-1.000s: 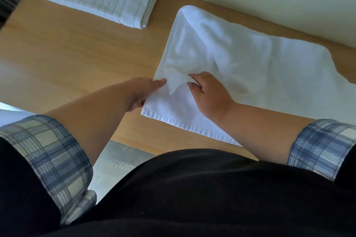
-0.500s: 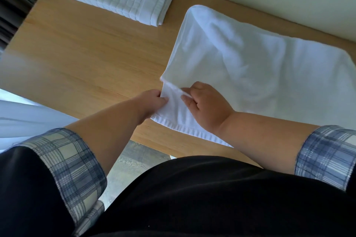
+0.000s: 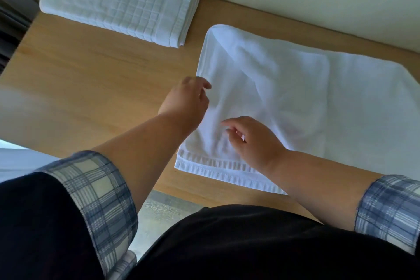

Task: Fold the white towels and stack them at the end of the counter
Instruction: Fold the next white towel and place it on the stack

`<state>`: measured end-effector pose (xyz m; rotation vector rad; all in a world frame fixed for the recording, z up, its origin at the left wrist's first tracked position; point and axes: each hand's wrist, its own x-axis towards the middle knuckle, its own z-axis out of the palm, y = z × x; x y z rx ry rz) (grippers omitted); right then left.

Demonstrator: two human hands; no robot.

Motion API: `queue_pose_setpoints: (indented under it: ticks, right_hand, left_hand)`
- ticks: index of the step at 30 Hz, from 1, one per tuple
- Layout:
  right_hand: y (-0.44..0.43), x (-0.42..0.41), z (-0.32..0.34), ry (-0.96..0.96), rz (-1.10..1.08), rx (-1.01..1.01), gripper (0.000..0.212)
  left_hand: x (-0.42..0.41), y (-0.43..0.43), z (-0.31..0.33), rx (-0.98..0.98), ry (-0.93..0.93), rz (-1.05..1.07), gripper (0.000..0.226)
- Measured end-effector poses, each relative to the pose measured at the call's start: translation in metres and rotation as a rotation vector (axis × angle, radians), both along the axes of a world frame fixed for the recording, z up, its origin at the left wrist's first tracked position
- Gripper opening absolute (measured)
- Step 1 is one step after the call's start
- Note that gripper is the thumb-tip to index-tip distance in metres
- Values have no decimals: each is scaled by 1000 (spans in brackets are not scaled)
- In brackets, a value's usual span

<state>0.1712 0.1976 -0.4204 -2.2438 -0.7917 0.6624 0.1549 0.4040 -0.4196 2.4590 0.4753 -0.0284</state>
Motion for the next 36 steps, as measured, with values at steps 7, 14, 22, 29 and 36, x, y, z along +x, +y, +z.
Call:
queue_pose_setpoints:
  ticks: [7,14,22,29,36]
  right_hand:
    - [-62,94,21,-265,-917,-120,53]
    - [-82,153,16,470,-1169,10,62]
    - [-45,96,66,518,-584,385,29]
    - [15,30,64,220,172,6,18]
    - [47,7,16,10,390,-170,35]
  left_hand:
    - [95,-14,-31,396,356,-493,87]
    - [134,-5,-22,328,360,-369,84]
    - [153,16,2,-1075,275,560,49]
    - [160,44,12,-1074,402,424,13]
    - [139,54,1,-656,379,81,69]
